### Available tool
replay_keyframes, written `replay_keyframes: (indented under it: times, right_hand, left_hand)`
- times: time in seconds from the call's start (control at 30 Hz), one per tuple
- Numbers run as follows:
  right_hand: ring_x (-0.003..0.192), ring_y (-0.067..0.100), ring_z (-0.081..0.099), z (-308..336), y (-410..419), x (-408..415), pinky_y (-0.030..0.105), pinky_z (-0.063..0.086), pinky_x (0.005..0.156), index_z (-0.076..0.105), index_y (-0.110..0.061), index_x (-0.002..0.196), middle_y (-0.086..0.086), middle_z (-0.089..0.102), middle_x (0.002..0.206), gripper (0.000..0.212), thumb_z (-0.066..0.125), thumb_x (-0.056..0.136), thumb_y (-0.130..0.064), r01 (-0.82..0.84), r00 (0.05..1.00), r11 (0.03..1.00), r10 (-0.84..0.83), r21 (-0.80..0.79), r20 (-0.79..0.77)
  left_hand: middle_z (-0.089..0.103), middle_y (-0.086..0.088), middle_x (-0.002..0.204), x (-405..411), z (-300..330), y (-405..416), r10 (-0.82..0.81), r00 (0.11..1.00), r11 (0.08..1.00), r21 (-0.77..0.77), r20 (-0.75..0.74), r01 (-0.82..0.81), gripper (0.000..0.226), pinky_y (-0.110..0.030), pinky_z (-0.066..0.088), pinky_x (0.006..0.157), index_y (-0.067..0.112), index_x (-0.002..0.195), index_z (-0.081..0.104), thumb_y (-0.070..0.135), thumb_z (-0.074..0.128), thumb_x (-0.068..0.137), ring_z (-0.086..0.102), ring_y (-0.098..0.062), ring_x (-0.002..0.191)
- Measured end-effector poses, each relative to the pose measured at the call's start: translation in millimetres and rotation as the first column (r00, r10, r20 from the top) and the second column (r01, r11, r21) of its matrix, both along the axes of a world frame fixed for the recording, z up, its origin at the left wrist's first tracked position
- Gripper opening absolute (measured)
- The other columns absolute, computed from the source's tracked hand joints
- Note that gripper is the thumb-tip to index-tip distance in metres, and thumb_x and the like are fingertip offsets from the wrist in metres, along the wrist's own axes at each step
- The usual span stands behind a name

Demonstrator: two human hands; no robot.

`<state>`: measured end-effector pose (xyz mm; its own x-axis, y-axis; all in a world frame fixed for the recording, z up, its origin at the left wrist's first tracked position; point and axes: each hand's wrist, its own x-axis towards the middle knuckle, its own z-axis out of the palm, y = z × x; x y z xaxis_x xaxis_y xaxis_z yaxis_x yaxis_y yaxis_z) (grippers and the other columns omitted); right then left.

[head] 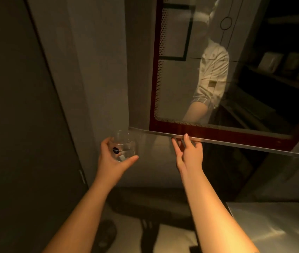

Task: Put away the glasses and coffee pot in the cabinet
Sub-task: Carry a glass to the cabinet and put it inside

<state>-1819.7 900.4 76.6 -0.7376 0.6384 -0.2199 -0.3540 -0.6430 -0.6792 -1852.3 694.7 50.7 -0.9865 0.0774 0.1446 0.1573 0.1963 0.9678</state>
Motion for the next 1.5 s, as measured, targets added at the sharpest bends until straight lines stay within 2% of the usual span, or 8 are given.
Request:
replay_keyframes:
  times: [0.1, 0.27, 0.53, 0.83, 1.03, 1.2, 1.37, 1.5]
  right_hand:
    - [0.110, 0.026, 0.060, 1, -8, 21, 0.046, 0.053, 0.093, 0.055, -0.015, 0.099, 0.010, 0.059, 0.110, 0.009, 0.057, 0.094, -0.008, -0.039, 0.999, 0.999, 0.039, 0.000, 0.010]
    - [0.115, 0.028, 0.059, 3, -14, 64, 0.045, 0.054, 0.091, 0.053, -0.012, 0.104, 0.009, 0.059, 0.109, 0.009, 0.055, 0.095, -0.010, -0.111, 0.991, 0.993, 0.108, 0.034, 0.076]
    - [0.102, 0.022, 0.065, 10, -17, 117, 0.042, 0.057, 0.086, 0.053, -0.012, 0.119, 0.010, 0.060, 0.118, 0.024, 0.055, 0.095, -0.013, -0.191, 0.965, 0.975, 0.167, 0.110, 0.203]
    - [0.114, 0.031, 0.060, 13, -16, 145, 0.043, 0.056, 0.087, 0.055, -0.014, 0.117, 0.017, 0.057, 0.122, 0.023, 0.057, 0.094, -0.014, -0.216, 0.951, 0.967, 0.177, 0.135, 0.252]
    - [0.105, 0.025, 0.065, 10, -14, 158, 0.043, 0.056, 0.086, 0.052, -0.017, 0.126, 0.011, 0.060, 0.120, 0.036, 0.060, 0.092, -0.016, -0.243, 0.954, 0.967, 0.223, 0.082, 0.199]
    - [0.113, 0.026, 0.061, 6, -13, 167, 0.046, 0.053, 0.093, 0.049, -0.015, 0.132, 0.009, 0.061, 0.123, 0.042, 0.060, 0.092, -0.021, -0.278, 0.957, 0.961, 0.278, -0.012, 0.079]
    - [0.116, 0.028, 0.060, 4, -12, 171, 0.045, 0.048, 0.099, 0.049, -0.013, 0.131, 0.010, 0.062, 0.119, 0.038, 0.055, 0.094, -0.022, -0.301, 0.954, 0.952, 0.301, -0.058, 0.004]
    - [0.125, 0.032, 0.052, 0, -13, 176, 0.047, 0.046, 0.102, 0.047, -0.014, 0.133, 0.012, 0.053, 0.132, 0.039, 0.053, 0.096, -0.024, -0.319, 0.948, 0.940, 0.316, -0.117, -0.042]
  left_hand:
    - [0.047, 0.002, 0.138, 43, -1, -17, 0.096, 0.995, 0.995, -0.018, -0.010, -0.096, 0.097, -0.030, 0.040, 0.101, 0.025, 0.140, 0.031, 0.022, 0.089, 0.062, 0.049, -0.016, 0.120]
    - [0.049, 0.000, 0.137, 122, -12, -40, 0.220, 0.975, 0.975, -0.013, 0.022, -0.220, 0.097, -0.040, 0.044, 0.104, 0.030, 0.137, 0.033, 0.025, 0.091, 0.059, 0.052, -0.019, 0.122]
    - [0.047, 0.006, 0.131, 215, -2, -57, 0.289, 0.957, 0.957, -0.023, 0.005, -0.288, 0.096, -0.025, 0.042, 0.094, 0.023, 0.139, 0.033, 0.014, 0.089, 0.062, 0.052, -0.012, 0.113]
    - [0.042, 0.009, 0.124, 240, 22, -58, 0.288, 0.957, 0.957, -0.041, -0.013, -0.289, 0.094, -0.020, 0.038, 0.091, 0.019, 0.140, 0.032, 0.011, 0.087, 0.065, 0.047, -0.007, 0.106]
    - [0.045, 0.002, 0.134, 245, 19, -57, 0.268, 0.963, 0.961, -0.063, -0.026, -0.269, 0.097, -0.023, 0.041, 0.093, 0.021, 0.140, 0.031, 0.016, 0.089, 0.063, 0.051, -0.010, 0.110]
    - [0.046, 0.002, 0.135, 248, 19, -52, 0.246, 0.969, 0.966, -0.077, -0.026, -0.248, 0.098, -0.024, 0.042, 0.095, 0.021, 0.141, 0.030, 0.018, 0.089, 0.063, 0.051, -0.010, 0.110]
    - [0.047, 0.003, 0.132, 253, 21, -46, 0.250, 0.967, 0.963, -0.088, -0.041, -0.253, 0.095, -0.011, 0.037, 0.083, 0.020, 0.140, 0.031, 0.016, 0.088, 0.064, 0.050, -0.006, 0.105]
    - [0.046, -0.001, 0.138, 256, 22, -43, 0.253, 0.967, 0.964, -0.079, -0.034, -0.255, 0.097, -0.018, 0.039, 0.089, 0.020, 0.142, 0.030, 0.016, 0.088, 0.064, 0.049, -0.007, 0.107]
